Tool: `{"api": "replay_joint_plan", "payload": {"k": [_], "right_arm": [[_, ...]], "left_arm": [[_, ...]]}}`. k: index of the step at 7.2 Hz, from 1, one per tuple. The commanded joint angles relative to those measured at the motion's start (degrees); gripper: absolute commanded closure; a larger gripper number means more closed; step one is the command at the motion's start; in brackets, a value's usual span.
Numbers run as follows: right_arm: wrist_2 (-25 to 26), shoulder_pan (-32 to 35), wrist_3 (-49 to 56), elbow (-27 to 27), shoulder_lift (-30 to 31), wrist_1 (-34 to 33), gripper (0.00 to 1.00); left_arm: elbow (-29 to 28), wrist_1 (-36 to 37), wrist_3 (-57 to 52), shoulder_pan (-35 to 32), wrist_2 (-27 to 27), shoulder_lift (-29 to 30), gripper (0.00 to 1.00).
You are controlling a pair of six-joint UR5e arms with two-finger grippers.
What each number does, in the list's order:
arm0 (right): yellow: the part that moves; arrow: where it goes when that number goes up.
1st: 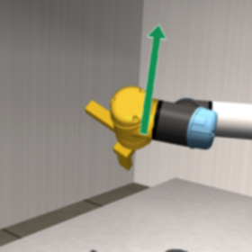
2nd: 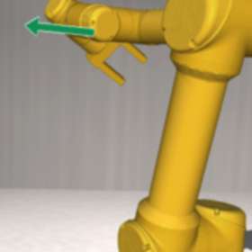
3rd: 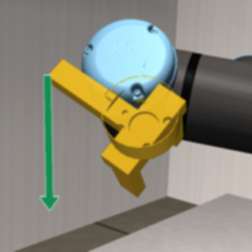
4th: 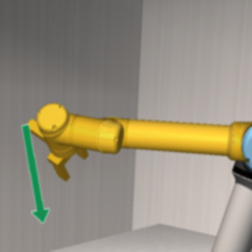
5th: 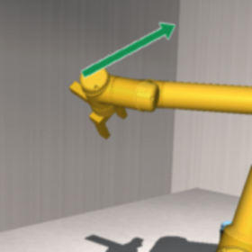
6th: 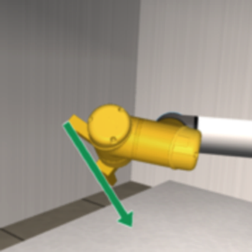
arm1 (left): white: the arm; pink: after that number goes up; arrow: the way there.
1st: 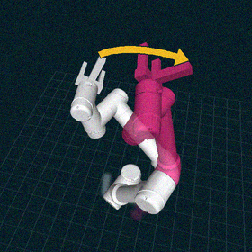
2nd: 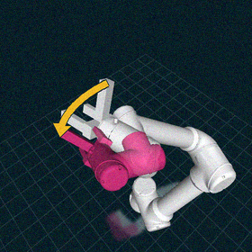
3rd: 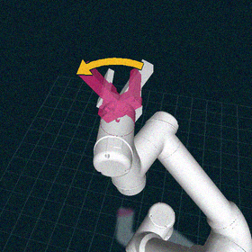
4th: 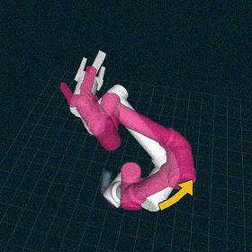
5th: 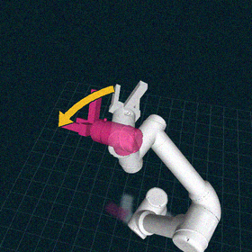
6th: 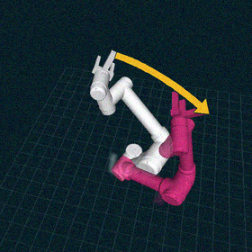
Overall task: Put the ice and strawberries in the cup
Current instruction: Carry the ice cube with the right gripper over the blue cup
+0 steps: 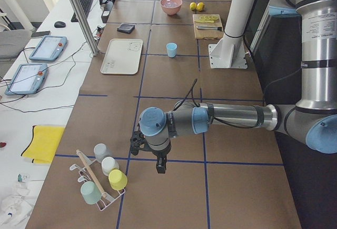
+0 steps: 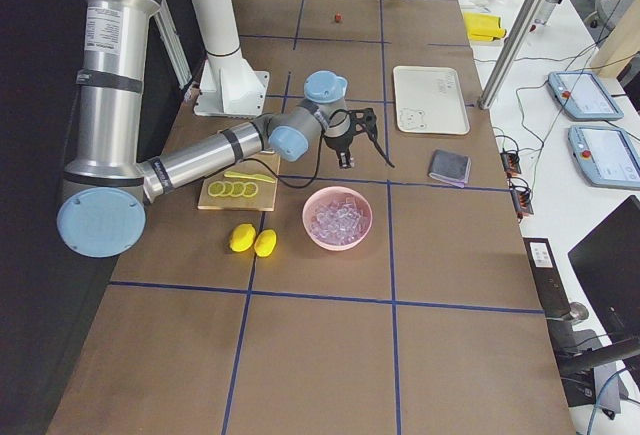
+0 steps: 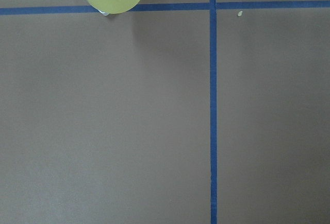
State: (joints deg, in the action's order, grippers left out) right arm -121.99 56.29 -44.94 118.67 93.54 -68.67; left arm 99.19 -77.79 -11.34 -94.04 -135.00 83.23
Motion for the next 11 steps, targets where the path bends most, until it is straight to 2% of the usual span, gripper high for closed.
{"api": "replay_joint_plan", "payload": {"k": [1,3,4,5,8,11], "right_arm": [[1.4,-6.7,-4.1,-0.1,-19.4,-20.1,1.0],[9.9,-15.9,-11.0,-1.8,-33.1,-32.1,1.0],[11.7,-19.1,-15.4,-4.6,-38.8,-32.7,1.0],[16.1,-22.9,-19.3,-7.6,-43.7,-32.8,1.0],[23.4,-30.3,-25.3,-16.8,-51.6,-32.7,1.0],[24.4,-33.1,-25.6,-19.3,-51.7,-32.7,0.99]], "left_arm": [[0.0,0.0,0.0,0.0,-0.1,-0.1,0.0],[0.0,0.1,-0.1,0.0,-0.2,0.0,0.0],[0.0,0.2,0.0,0.1,-0.2,-0.1,0.0],[0.0,0.2,0.0,0.1,-0.2,-0.1,0.0],[0.0,0.4,-0.1,0.1,-0.1,-0.2,0.0],[0.0,0.4,-0.1,0.1,-0.2,-1.0,0.0]]}}
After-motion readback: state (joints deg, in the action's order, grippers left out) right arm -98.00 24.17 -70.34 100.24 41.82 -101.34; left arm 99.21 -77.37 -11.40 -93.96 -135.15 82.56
